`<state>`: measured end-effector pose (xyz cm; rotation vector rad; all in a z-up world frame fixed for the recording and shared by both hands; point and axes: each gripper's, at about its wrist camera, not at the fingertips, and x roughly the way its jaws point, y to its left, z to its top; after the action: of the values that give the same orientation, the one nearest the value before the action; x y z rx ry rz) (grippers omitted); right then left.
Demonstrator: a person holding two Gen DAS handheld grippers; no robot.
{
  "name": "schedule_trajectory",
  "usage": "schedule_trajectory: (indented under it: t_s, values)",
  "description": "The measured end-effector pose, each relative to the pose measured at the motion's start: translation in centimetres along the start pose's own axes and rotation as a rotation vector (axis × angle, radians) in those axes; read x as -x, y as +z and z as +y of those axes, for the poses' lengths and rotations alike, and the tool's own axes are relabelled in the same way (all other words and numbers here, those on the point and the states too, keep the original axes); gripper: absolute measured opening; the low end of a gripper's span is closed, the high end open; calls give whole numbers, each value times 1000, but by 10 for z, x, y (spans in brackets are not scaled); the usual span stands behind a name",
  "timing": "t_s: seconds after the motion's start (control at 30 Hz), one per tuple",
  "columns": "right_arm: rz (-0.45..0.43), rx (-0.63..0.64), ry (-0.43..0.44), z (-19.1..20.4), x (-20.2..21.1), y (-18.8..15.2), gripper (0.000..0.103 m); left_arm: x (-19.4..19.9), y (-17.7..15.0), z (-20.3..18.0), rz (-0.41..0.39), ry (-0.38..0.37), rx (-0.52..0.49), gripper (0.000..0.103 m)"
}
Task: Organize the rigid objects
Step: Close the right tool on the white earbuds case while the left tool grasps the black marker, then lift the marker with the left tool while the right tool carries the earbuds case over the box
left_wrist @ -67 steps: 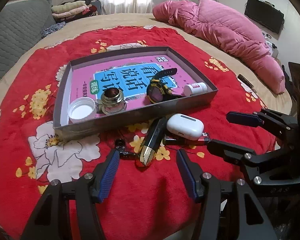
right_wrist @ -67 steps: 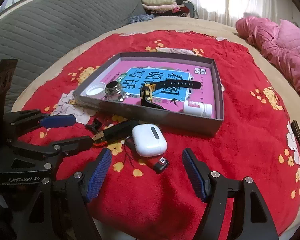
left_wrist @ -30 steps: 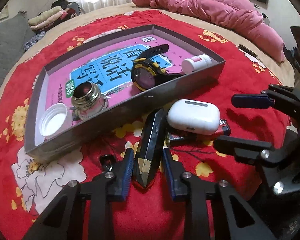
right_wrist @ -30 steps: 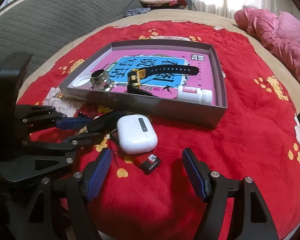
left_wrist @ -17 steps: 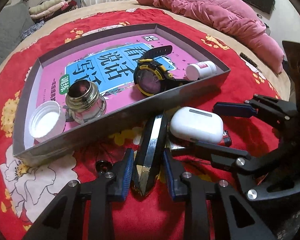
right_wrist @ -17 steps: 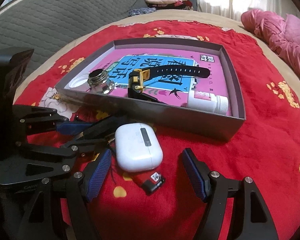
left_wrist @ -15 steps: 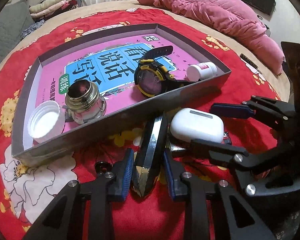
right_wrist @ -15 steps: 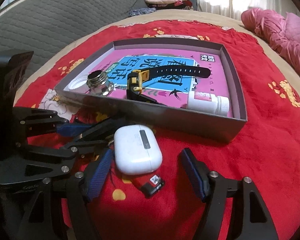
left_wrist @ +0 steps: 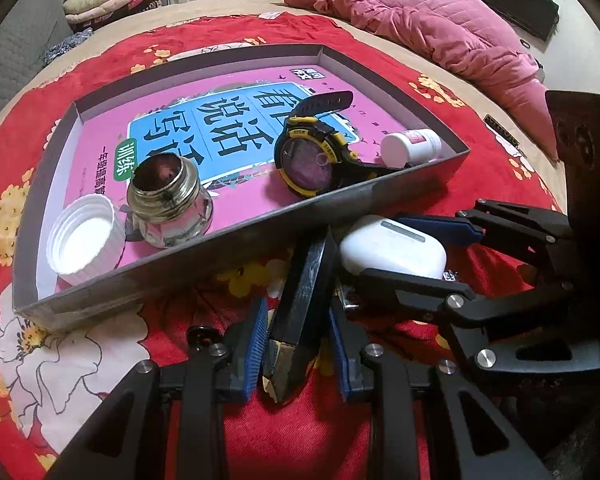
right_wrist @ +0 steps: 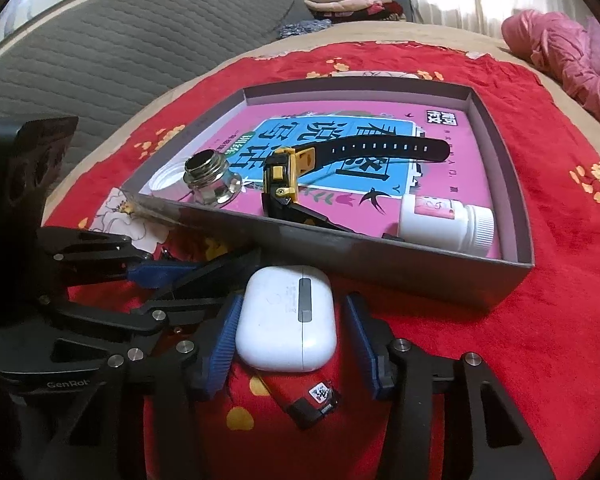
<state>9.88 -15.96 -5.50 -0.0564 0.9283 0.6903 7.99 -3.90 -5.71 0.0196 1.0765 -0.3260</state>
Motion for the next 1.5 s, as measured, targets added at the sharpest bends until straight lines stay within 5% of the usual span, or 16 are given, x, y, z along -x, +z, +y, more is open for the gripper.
schedule_trajectory:
  t_s: [1.5]
  values:
    - [-92,5,-48,17,49,-3,46,49,-8,-9,-110,-21,35,23]
